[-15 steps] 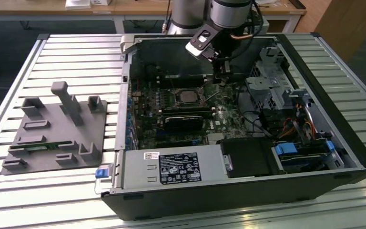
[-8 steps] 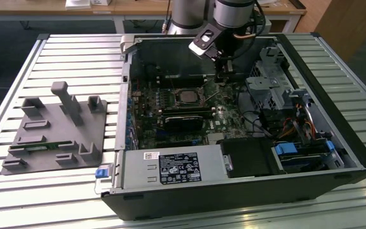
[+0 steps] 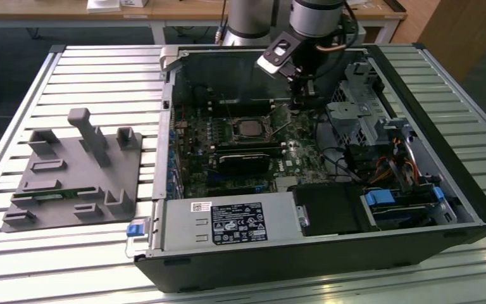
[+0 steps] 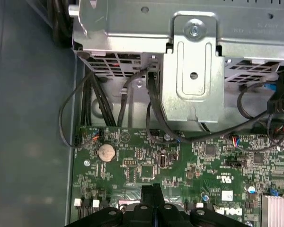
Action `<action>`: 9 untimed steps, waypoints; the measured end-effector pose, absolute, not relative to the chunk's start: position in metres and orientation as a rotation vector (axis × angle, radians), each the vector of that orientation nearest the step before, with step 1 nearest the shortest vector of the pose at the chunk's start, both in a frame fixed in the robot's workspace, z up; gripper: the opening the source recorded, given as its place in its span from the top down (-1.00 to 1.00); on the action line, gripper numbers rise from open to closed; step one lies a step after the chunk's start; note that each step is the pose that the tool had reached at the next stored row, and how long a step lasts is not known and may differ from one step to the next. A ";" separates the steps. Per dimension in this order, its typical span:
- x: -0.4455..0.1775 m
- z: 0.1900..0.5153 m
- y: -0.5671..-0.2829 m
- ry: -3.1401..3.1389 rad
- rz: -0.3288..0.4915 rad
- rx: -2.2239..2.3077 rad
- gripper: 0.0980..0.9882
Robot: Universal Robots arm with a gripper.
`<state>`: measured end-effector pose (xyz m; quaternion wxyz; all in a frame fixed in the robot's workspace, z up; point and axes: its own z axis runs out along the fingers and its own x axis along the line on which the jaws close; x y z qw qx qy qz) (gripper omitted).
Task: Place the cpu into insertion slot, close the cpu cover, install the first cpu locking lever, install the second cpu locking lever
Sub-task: 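Close the cpu cover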
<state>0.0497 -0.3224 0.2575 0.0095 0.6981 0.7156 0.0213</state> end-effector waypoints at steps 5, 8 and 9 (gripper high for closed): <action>0.055 0.256 -0.321 2.236 0.064 2.181 0.98; 0.059 0.254 -0.320 2.237 0.061 2.183 0.98; 0.060 0.253 -0.319 2.238 0.061 2.183 0.98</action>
